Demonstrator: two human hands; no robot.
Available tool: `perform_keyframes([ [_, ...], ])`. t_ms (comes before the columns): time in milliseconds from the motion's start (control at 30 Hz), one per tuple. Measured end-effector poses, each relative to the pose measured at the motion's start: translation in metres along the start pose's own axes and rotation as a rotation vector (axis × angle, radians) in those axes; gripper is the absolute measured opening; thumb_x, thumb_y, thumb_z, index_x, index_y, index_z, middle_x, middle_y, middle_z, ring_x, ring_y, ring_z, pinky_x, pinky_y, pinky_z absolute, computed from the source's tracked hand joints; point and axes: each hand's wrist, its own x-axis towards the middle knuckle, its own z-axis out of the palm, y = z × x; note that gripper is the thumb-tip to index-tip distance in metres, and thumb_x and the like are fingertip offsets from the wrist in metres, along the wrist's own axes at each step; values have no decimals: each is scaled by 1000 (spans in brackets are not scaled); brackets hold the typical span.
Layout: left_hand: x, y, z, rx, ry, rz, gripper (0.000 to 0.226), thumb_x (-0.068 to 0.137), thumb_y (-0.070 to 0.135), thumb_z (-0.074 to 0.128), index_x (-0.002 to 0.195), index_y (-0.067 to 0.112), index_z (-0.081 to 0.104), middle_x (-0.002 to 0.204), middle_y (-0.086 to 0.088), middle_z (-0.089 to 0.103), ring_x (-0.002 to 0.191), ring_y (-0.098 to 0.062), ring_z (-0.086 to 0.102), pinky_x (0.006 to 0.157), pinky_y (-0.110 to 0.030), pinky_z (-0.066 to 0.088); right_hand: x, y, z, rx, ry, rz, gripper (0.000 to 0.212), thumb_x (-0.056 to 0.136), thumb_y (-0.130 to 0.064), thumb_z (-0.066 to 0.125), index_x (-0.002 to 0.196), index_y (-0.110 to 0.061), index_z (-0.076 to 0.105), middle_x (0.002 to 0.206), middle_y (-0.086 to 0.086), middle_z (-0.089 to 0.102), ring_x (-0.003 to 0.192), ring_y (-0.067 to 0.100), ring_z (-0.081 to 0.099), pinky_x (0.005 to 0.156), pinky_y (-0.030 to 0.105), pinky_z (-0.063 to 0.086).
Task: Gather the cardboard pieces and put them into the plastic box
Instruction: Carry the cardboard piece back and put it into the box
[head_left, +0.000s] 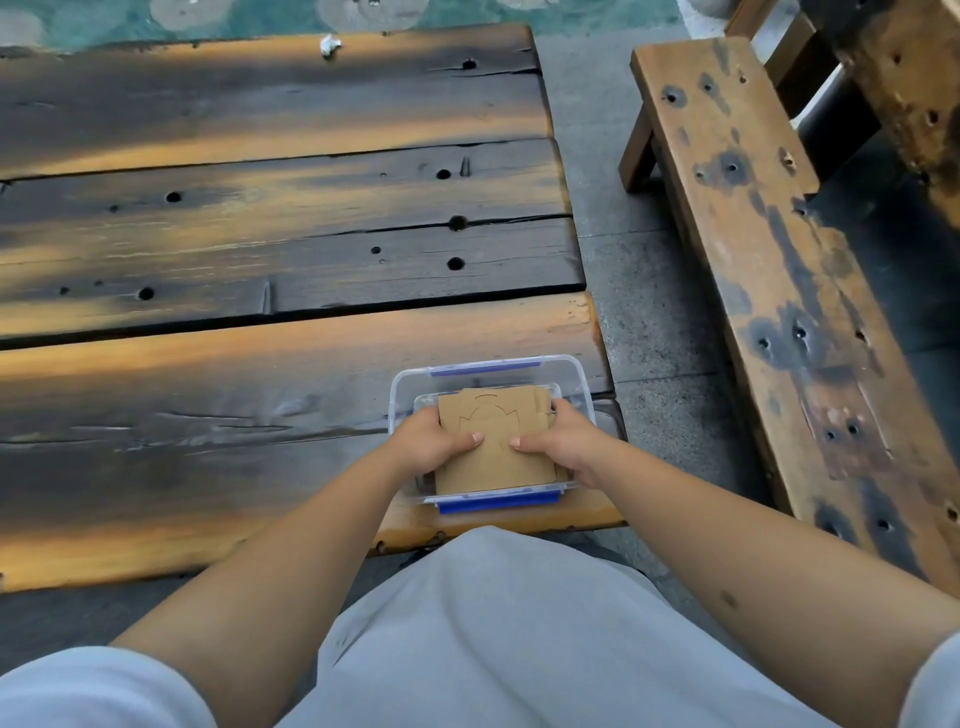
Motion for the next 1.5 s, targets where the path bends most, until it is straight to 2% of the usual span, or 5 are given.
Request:
perform_keyframes([
  [367,9,4,-4,71,-92,-33,27,74,54,72,88,39,55,92,17,59,83,-1,56,64,-20,45,5,-4,-2,-77,4,-17,64,67,-47,84,117,-21,54,114,-1,64,101,20,62,88,38,53],
  [667,19,14,-7,100,-113,-44,72,65,59,74,127,30,51,123,1,60,109,-22,58,96,-43,49,10,-12,-5,-119,-47,-28,61,69,-39,85,117,-22,52,116,2,64,101,21,62,92,41,53],
  [867,18,16,-12,19,-142,-81,59,73,53,73,123,25,58,120,-1,64,102,-20,62,91,-39,52,14,-18,-5,118,-109,73,68,63,-48,86,119,-20,58,103,-1,72,90,17,71,66,31,56],
  [1233,23,23,-16,181,-211,-127,72,71,62,69,127,19,56,119,-4,64,104,-23,62,94,-40,50,18,-28,-6,-80,-65,39,55,65,-66,75,99,-26,59,103,-2,69,91,18,67,75,33,54],
  [1500,24,27,-21,226,-204,-153,71,66,67,69,120,22,60,110,0,66,96,-18,63,91,-37,52,17,-39,-2,-327,44,75,93,66,-84,49,124,-13,59,118,7,63,100,25,61,85,37,49],
])
